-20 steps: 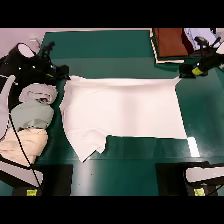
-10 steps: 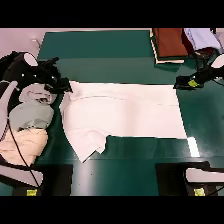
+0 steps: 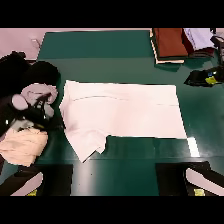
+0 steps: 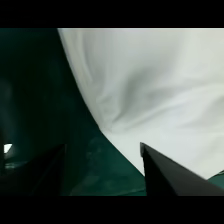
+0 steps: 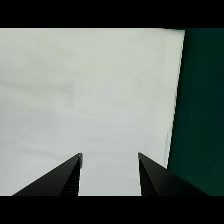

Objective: Fold the shirts.

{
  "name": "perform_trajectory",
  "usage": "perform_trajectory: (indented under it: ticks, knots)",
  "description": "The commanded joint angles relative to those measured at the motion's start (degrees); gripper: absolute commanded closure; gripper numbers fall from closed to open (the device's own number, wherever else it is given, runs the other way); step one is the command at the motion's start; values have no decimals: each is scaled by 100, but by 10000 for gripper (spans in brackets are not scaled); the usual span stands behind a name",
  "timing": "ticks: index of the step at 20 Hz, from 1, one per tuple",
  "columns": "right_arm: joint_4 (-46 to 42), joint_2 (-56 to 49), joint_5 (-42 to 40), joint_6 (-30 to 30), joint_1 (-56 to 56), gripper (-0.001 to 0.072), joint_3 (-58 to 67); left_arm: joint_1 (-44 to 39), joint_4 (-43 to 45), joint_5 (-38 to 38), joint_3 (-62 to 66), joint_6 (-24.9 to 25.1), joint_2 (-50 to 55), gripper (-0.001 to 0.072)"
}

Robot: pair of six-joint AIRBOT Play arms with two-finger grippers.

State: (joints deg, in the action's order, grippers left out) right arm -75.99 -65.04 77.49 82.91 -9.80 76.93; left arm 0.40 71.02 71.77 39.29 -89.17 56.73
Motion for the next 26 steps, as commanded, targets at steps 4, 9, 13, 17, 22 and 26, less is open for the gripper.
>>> perform_trajectory:
  ticks: [4, 9, 13, 17, 22, 26]
  knots:
    - [7, 205, 98, -2, -4, 301, -2, -157, -1196, -667, -1436, 162, -531, 166]
    - [-4, 205, 225, -2, -26, 302, -2, -935, -1602, -1233, -1567, 52, -531, 440]
    - [-48, 459, 446, -9, -549, 301, -780, -918, -1482, -975, -1093, 116, -531, 683]
    - [-68, 951, 503, -354, -1904, 218, -2693, -918, -1443, -815, -573, 267, -531, 683]
    - [356, 798, 243, -682, -3322, 187, -4428, -918, -1438, -820, -483, 267, -531, 683]
    - [1154, 374, -415, -741, -2942, 222, -4736, -918, -1432, -835, -483, 262, -531, 683]
